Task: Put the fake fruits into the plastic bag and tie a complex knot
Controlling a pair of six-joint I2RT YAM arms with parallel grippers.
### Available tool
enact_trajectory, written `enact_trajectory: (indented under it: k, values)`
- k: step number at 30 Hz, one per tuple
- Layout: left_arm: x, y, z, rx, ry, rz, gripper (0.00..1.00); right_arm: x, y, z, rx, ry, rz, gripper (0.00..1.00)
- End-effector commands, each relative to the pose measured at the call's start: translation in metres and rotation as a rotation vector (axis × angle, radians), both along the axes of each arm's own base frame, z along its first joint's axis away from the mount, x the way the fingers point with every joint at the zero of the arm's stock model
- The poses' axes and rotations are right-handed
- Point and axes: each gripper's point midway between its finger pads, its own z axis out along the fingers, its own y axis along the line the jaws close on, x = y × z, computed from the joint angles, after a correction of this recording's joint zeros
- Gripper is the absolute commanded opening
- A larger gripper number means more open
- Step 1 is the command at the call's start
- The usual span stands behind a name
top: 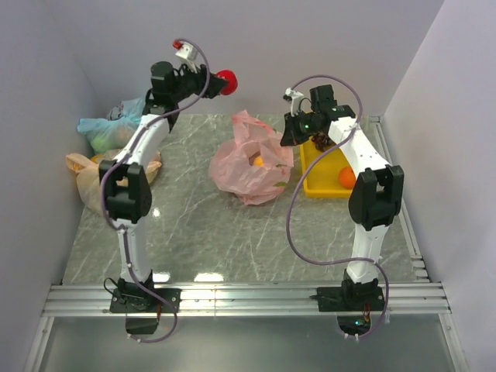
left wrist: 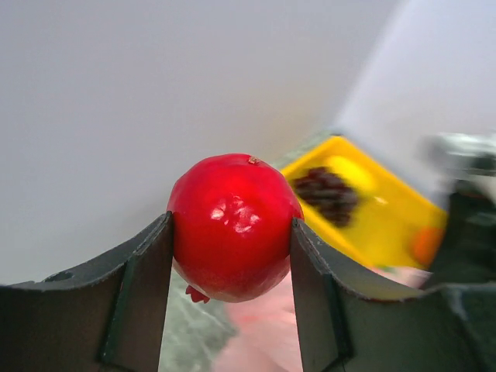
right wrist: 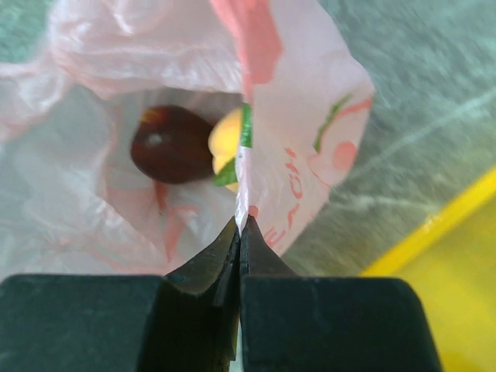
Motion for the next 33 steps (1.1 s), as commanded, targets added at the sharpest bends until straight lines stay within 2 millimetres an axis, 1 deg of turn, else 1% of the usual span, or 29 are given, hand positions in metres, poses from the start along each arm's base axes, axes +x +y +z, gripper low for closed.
enact_trajectory:
  k: [1,2,3,4,5,6,7,8,9,10,11,13,14,16,17,18,19,20,21,22,23,24,25,26,28,30,31,33]
  values:
    - [-0.075,-0.021,0.044,-0.005,0.009,-0.259,0.0,0.012,0.02,0.027,0.08,-0.091,0.025,0.0]
    - [-0.087,-0.022,0.047,0.014,0.012,-0.286,0.01,0.011,0.023,0.027,0.086,-0.09,0.029,0.0]
    - [-0.095,-0.024,0.042,0.033,0.029,-0.307,0.01,0.01,0.025,0.026,0.094,-0.083,0.032,0.0]
    - [-0.106,-0.029,0.027,0.056,0.103,-0.333,0.0,0.011,0.027,0.028,0.109,-0.085,0.03,0.0]
    - [-0.118,-0.03,0.023,0.088,0.091,-0.371,0.01,0.007,0.028,0.026,0.114,-0.077,0.031,0.0]
    - [-0.124,-0.032,0.016,0.107,0.101,-0.391,0.01,0.008,0.03,0.028,0.123,-0.091,0.034,0.0]
    - [-0.139,-0.039,0.0,0.128,0.169,-0.426,0.0,0.007,0.031,0.028,0.127,-0.095,0.037,0.0]
    - [-0.145,-0.043,-0.01,0.189,0.135,-0.447,0.01,0.003,0.03,0.027,0.129,-0.092,0.039,0.0]
    - [-0.152,-0.046,-0.021,0.235,0.137,-0.466,0.0,0.004,0.031,0.028,0.132,-0.102,0.039,0.0]
    - [-0.164,-0.056,-0.029,0.268,0.14,-0.504,0.0,0.002,0.03,0.028,0.134,-0.105,0.04,0.0]
    - [-0.174,-0.057,-0.047,0.318,0.168,-0.533,0.01,-0.002,0.03,0.027,0.134,-0.106,0.042,0.0]
    - [-0.182,-0.061,-0.061,0.354,0.198,-0.54,0.01,-0.005,0.03,0.028,0.14,-0.119,0.049,0.0]
    - [-0.188,-0.06,-0.072,0.376,0.226,-0.552,0.04,-0.01,0.03,0.027,0.143,-0.122,0.062,0.0]
    - [-0.194,-0.06,-0.081,0.41,0.229,-0.568,0.14,-0.014,0.03,0.03,0.142,-0.149,0.075,0.0]
    - [-0.195,-0.059,-0.081,0.418,0.226,-0.563,0.15,-0.018,0.03,0.024,0.138,-0.141,0.076,0.0]
    - [-0.196,-0.059,-0.081,0.425,0.222,-0.559,0.2,-0.019,0.029,0.023,0.136,-0.147,0.077,0.0]
    - [-0.198,-0.059,-0.083,0.441,0.209,-0.564,0.3,-0.02,0.031,0.028,0.143,-0.171,0.082,0.0]
    - [-0.203,-0.06,-0.081,0.449,0.205,-0.571,0.37,-0.023,0.031,0.024,0.145,-0.166,0.085,0.0]
    - [-0.203,-0.06,-0.079,0.455,0.197,-0.563,0.49,-0.024,0.031,0.025,0.15,-0.17,0.09,0.0]
    - [-0.203,-0.06,-0.078,0.462,0.192,-0.551,0.67,-0.025,0.032,0.033,0.163,-0.199,0.094,0.0]
    - [-0.204,-0.059,-0.07,0.451,0.184,-0.532,0.73,-0.028,0.032,0.027,0.163,-0.192,0.092,0.0]
    - [-0.203,-0.059,-0.067,0.446,0.177,-0.52,0.76,-0.029,0.032,0.03,0.17,-0.205,0.092,0.0]
    - [-0.201,-0.059,-0.063,0.444,0.162,-0.505,0.79,-0.029,0.033,0.038,0.185,-0.241,0.101,0.0]
    - [-0.203,-0.059,-0.057,0.424,0.174,-0.491,0.8,-0.032,0.033,0.036,0.19,-0.24,0.102,0.0]
    - [-0.206,-0.057,-0.056,0.418,0.192,-0.489,0.83,-0.031,0.033,0.043,0.198,-0.274,0.102,0.0]
    - [-0.207,-0.055,-0.055,0.414,0.198,-0.484,0.84,-0.032,0.033,0.041,0.193,-0.276,0.102,0.0]
    - [-0.209,-0.054,-0.057,0.413,0.208,-0.48,0.87,-0.033,0.032,0.042,0.189,-0.29,0.108,0.0]
    - [-0.199,-0.048,-0.046,0.378,0.208,-0.4,0.88,-0.036,0.031,0.04,0.18,-0.295,0.113,0.0]
